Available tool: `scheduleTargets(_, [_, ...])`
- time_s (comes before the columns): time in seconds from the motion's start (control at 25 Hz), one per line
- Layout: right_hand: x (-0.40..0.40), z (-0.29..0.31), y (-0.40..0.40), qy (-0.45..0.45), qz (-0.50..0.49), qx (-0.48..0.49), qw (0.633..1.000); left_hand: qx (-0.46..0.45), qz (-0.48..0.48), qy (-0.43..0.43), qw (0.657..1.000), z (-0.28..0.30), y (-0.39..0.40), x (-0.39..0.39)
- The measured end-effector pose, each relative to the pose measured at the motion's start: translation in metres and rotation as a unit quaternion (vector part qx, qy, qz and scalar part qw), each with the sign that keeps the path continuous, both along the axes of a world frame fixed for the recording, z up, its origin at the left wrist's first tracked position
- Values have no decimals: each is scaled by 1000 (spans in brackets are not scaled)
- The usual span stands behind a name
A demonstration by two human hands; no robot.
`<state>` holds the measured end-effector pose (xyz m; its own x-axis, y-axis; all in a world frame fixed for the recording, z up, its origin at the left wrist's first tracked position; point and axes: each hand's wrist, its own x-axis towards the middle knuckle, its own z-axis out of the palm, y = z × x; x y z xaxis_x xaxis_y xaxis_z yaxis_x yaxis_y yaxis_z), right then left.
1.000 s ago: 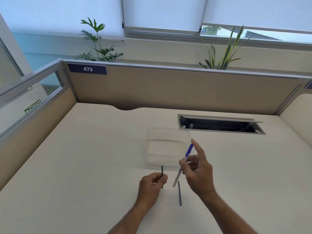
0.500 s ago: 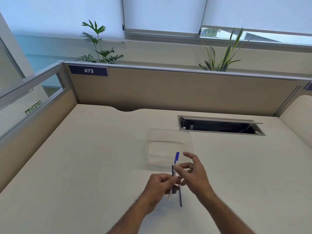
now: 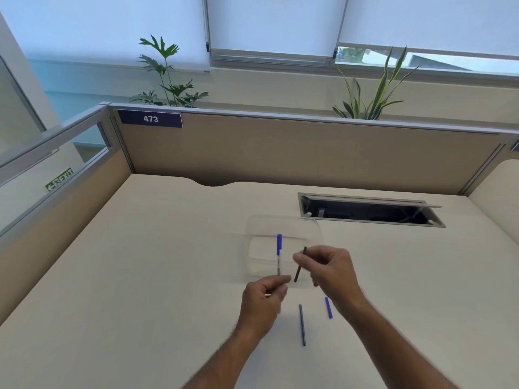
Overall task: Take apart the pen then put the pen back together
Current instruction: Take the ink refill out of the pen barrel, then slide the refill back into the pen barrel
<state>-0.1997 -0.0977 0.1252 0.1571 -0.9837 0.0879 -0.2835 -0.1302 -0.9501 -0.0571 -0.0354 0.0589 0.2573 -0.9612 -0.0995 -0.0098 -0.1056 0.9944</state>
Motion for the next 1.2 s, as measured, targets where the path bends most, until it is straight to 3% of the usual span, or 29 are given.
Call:
scheduleTargets(0.2, [-4, 0, -40, 209, -31, -189, 959, -14, 29, 1, 999, 2, -6, 12])
scheduleTargets(0.36, [0, -30, -62, 319, -6, -198, 927, -64, 50, -35, 996, 3, -6, 12])
scheduleTargets(0.6, [-1, -51, -75, 362, -9, -123, 924, -116, 58, -97, 987, 1, -4, 18])
scheduleTargets(0.84, [-8, -38, -41, 281, -45, -202, 937, -203, 56, -270, 939, -3, -4, 28])
scheduleTargets(0.96, [-11, -43, -15, 314, -31, -86, 945, -221, 68, -328, 916, 2, -3, 27])
scheduleTargets(1.12, [-16, -63, 0, 399, 36, 170, 901, -208, 61, -325, 921, 0, -4, 28])
scheduleTargets(1.2, [-18, -70, 3, 400, 50, 225, 887, -204, 42, -322, 924, -1, -5, 27])
